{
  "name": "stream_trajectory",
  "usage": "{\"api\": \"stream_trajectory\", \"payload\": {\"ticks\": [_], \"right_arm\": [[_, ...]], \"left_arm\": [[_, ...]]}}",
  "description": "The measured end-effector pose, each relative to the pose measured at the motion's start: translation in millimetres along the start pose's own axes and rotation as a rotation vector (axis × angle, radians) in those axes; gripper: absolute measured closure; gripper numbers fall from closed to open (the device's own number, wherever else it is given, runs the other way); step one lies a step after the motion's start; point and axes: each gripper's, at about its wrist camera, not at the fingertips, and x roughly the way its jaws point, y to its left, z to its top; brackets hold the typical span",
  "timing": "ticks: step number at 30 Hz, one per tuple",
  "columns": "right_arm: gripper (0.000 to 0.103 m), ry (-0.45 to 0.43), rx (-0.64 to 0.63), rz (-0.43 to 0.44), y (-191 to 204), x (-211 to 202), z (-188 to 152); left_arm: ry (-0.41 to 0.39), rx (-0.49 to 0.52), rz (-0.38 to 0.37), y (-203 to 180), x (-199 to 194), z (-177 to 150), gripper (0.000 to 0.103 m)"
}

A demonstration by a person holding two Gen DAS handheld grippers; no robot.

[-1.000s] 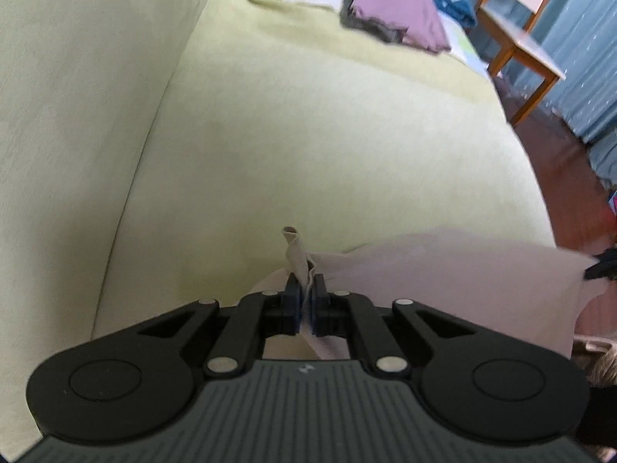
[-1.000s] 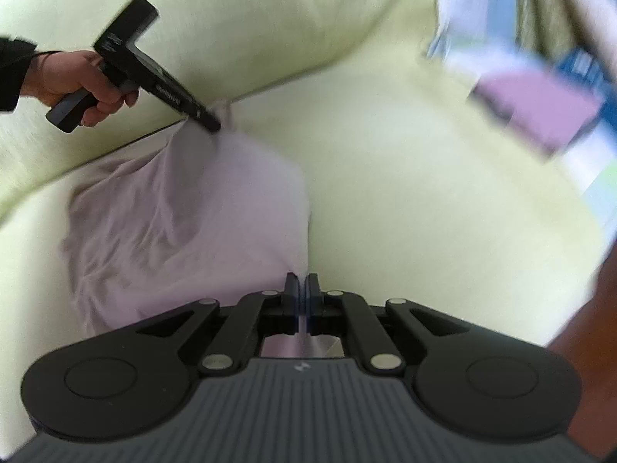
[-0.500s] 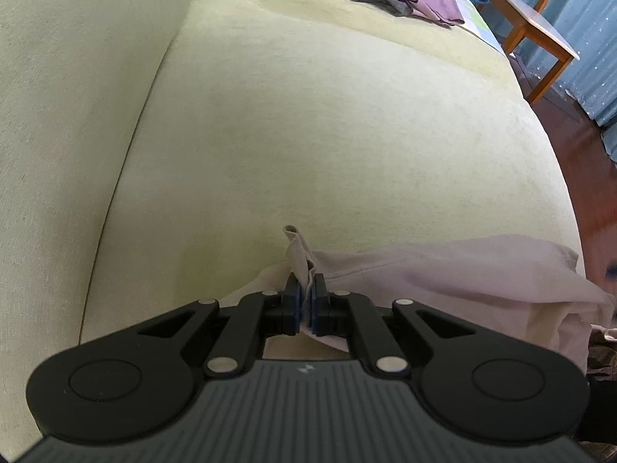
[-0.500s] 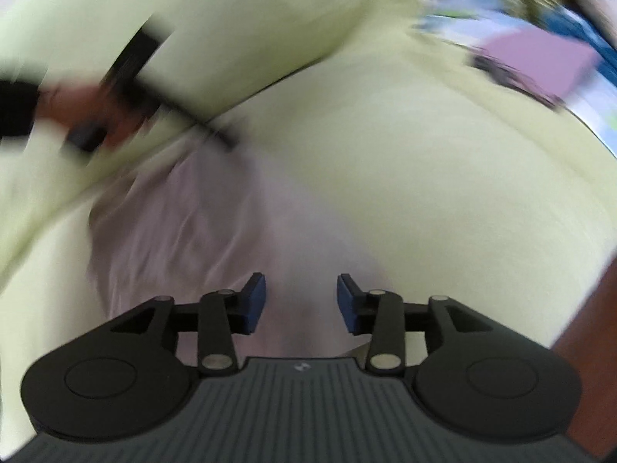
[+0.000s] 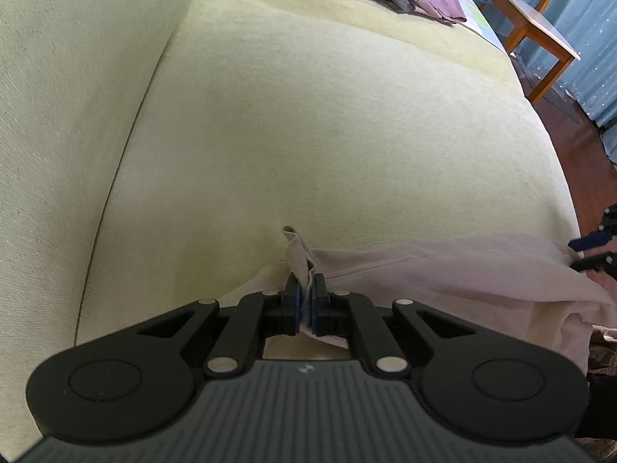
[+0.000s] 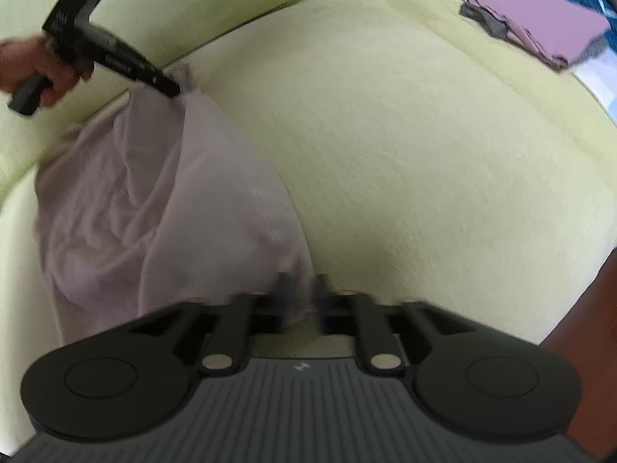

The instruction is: Fold clothes

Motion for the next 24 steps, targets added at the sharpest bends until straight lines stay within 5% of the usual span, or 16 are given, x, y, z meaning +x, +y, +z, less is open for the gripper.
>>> {"api": "stream_trajectory", "payload": {"ticks": [13,24], "right_arm": [[0.103,-0.13,0.016,-0.182,-43.3,-45.0,32.8],[0.103,-0.078,0.074,-0.255,-77.4,-33.7,13.9]], "left_arm": [[-0.11,0.051,-0.01,-21.2,-6.3,23.7,0.101],[-0.13,0.052,0.026,-44.2,37.3,65.8,0.101]]}}
